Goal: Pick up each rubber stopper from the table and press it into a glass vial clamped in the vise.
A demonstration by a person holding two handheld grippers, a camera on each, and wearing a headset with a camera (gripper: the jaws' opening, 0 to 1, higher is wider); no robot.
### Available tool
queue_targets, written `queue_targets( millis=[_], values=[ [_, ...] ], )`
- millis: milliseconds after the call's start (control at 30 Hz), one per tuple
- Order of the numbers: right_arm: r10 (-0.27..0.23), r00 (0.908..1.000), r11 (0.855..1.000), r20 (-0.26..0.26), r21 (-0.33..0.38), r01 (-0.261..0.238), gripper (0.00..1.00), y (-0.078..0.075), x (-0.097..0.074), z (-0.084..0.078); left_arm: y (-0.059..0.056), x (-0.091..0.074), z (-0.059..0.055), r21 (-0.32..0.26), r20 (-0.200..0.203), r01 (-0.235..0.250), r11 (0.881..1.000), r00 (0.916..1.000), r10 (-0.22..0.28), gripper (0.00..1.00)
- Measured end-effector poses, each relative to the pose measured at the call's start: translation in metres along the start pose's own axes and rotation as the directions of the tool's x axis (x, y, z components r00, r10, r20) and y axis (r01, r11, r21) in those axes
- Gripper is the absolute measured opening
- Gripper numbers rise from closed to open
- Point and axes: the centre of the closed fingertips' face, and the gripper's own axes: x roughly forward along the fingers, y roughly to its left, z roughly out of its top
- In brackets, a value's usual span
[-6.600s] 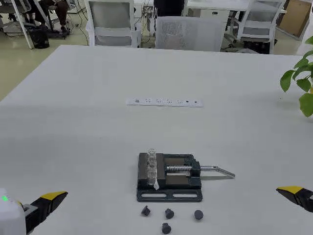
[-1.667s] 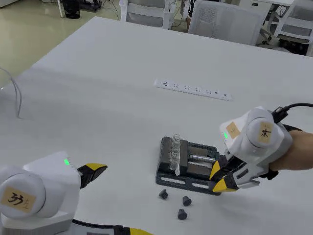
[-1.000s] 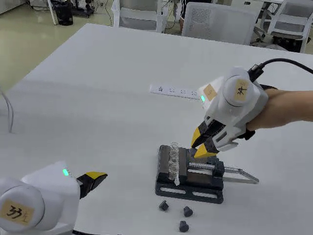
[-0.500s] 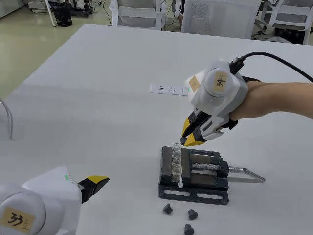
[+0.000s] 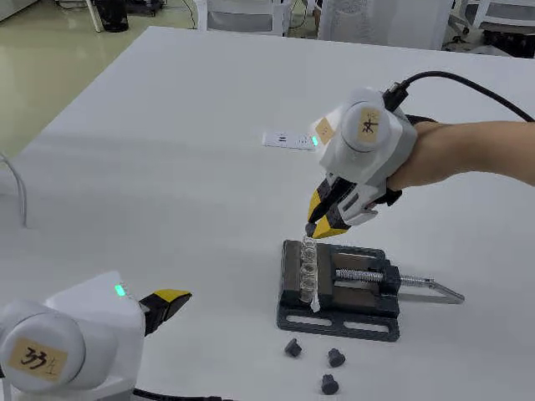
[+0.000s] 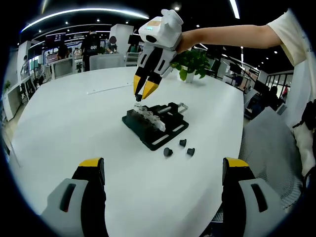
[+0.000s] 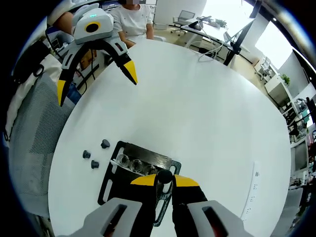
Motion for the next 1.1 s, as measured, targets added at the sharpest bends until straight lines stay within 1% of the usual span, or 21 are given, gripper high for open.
queue_targets(
  millis=[133,233,467,533,600,667,767,900,1100],
  values=[
    [0.01,1.0,1.0,0.001,0.005,-0.01,0.07,0.002,0.002,-0.002,0.002,0.001,-0.001,-0.004,-0.002,-0.002,1.0,1.0,0.002,0.99],
    [0.01,1.0,1.0,-0.003,0.003,-0.01,0.07,-0.001,0.005,-0.006,0.002,0.001,-0.002,-0.009,-0.006,-0.002,1.0,1.0,0.002,0.99],
    [0.016,0.9999,1.0,0.004,0.014,-0.016,0.07,0.0,0.009,-0.005,0.003,0.002,-0.004,-0.017,-0.01,-0.005,1.0,0.9999,0.004,0.99],
    [0.014,0.9999,1.0,-0.007,-0.004,-0.014,0.07,0.001,0.011,-0.006,0.003,0.002,-0.004,-0.019,-0.013,-0.006,1.0,0.9999,0.006,0.99],
    [0.015,0.9999,1.0,-0.006,-0.005,-0.015,0.07,0.0,0.01,-0.006,0.003,0.002,-0.004,-0.021,-0.012,-0.006,1.0,0.9999,0.006,0.99],
    [0.011,0.9998,1.0,-0.016,-0.025,-0.012,0.07,0.0,0.01,-0.007,0.003,0.002,-0.005,-0.022,-0.013,-0.005,1.0,0.9999,0.005,0.99],
    [0.013,0.9998,1.0,-0.017,-0.012,-0.013,0.07,-0.001,0.011,-0.007,0.002,0.003,-0.006,-0.024,-0.016,-0.003,1.0,0.9999,0.003,0.99],
    [0.014,0.9995,1.0,-0.029,-0.026,-0.014,0.07,-0.001,0.012,-0.008,0.001,0.005,-0.006,-0.025,-0.017,0.002,1.0,0.9999,-0.003,0.99],
    [0.007,0.9989,1.0,-0.046,0.01,-0.007,0.06,0.0,0.012,-0.008,-0.001,0.007,-0.005,-0.028,-0.014,0.006,1.0,0.9999,-0.006,0.99]
  ],
)
